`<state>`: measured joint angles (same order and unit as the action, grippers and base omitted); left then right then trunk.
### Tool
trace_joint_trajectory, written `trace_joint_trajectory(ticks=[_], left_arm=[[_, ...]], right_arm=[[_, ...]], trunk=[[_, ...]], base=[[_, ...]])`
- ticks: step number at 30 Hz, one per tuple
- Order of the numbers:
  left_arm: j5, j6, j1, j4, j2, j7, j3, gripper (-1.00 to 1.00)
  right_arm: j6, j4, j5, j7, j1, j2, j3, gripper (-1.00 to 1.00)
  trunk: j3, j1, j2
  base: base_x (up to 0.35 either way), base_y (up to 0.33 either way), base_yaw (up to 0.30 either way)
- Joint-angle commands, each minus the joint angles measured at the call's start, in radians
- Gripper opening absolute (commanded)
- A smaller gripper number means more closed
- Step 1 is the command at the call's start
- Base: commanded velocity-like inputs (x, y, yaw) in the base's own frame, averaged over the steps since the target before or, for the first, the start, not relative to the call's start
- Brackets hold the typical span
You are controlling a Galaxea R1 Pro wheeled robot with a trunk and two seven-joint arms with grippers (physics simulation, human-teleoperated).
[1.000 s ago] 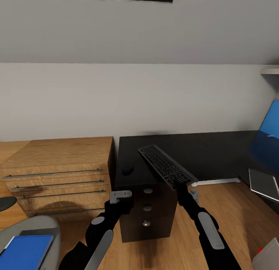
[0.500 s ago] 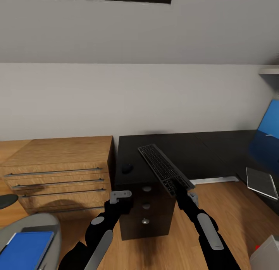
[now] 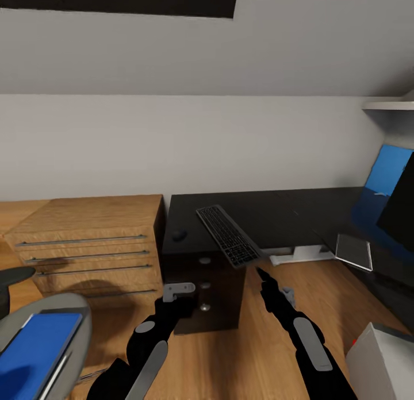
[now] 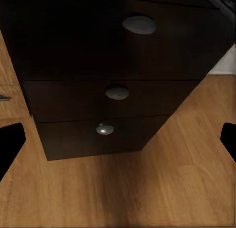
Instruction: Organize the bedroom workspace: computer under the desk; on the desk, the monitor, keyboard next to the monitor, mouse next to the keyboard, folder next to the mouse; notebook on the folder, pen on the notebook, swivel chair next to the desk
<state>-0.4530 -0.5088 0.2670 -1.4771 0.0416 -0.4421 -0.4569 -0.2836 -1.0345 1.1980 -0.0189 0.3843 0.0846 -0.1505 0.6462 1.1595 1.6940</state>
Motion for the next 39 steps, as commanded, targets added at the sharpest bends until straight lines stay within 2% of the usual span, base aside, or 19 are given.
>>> trace_joint_trajectory(ticks=[1,7,8,14,16,17,21,22,25,31,37,39], left_arm=[[-0.011,-0.002,0.001,-0.001,0.0,-0.01,-0.001,1.0],[-0.012,-0.002,0.0,0.002,-0.002,-0.01,0.0,1.0],[-0.01,-0.001,0.001,0.034,-0.002,-0.013,-0.001,1.0],[-0.01,-0.001,0.001,0.1,-0.002,-0.014,-0.002,1.0],[-0.009,0.0,0.001,0.163,-0.001,-0.013,-0.001,1.0],[-0.008,0.002,0.0,0.228,0.001,-0.012,-0.002,1.0],[-0.008,0.012,0.0,0.396,0.003,-0.011,-0.003,1.0],[-0.014,0.017,-0.005,0.401,0.009,-0.005,-0.001,1.0],[-0.012,0.034,-0.016,0.418,0.023,0.001,0.001,1.0],[-0.011,0.057,-0.019,0.406,0.021,-0.002,0.003,1.0],[-0.012,0.033,-0.022,0.373,0.012,-0.006,0.013,1.0],[-0.013,0.033,-0.023,0.361,0.009,-0.006,0.014,1.0]], right_arm=[[-0.006,0.008,0.005,-0.002,0.001,0.001,-0.004,1.0],[-0.004,0.062,0.001,-0.004,0.001,-0.005,-0.006,1.0],[-0.003,0.075,0.0,-0.004,0.001,-0.02,-0.005,1.0],[-0.003,0.082,-0.003,-0.006,0.0,-0.043,-0.004,1.0],[-0.003,0.099,-0.004,-0.007,-0.003,-0.064,-0.004,1.0],[-0.003,0.143,-0.005,-0.008,-0.007,-0.082,-0.003,1.0],[-0.003,0.271,-0.014,-0.008,-0.012,-0.121,-0.001,1.0],[0.003,0.276,-0.021,-0.003,-0.018,-0.127,0.005,1.0],[0.019,0.293,-0.038,-0.008,-0.026,-0.11,0.001,1.0],[0.053,0.304,-0.072,-0.009,-0.007,-0.101,-0.016,1.0],[0.087,0.27,-0.039,-0.034,-0.002,-0.125,-0.028,1.0],[0.098,0.261,-0.051,-0.045,-0.002,-0.127,-0.029,1.0]], trunk=[[0.001,-0.001,0.001],[0.001,-0.001,0.001],[-0.002,-0.004,-0.006],[-0.021,-0.027,-0.048],[-0.027,-0.035,-0.062],[-0.03,-0.039,-0.069],[-0.043,-0.054,-0.097],[-0.043,-0.054,-0.097],[-0.043,-0.054,-0.097],[-0.043,-0.054,-0.097],[-0.043,-0.054,-0.097],[-0.043,-0.054,-0.097]], base=[[-0.21,-0.159,0.0],[-0.099,-0.075,0.0],[-0.012,-0.009,0.0],[-0.006,-0.004,0.0],[-0.002,-0.001,0.0],[0.0,0.0,0.0],[0.0,0.0,0.0],[0.0,0.0,0.0],[0.0,0.0,0.0],[0.0,0.0,0.0],[0.0,0.0,0.0],[0.0,0.0,0.0]])
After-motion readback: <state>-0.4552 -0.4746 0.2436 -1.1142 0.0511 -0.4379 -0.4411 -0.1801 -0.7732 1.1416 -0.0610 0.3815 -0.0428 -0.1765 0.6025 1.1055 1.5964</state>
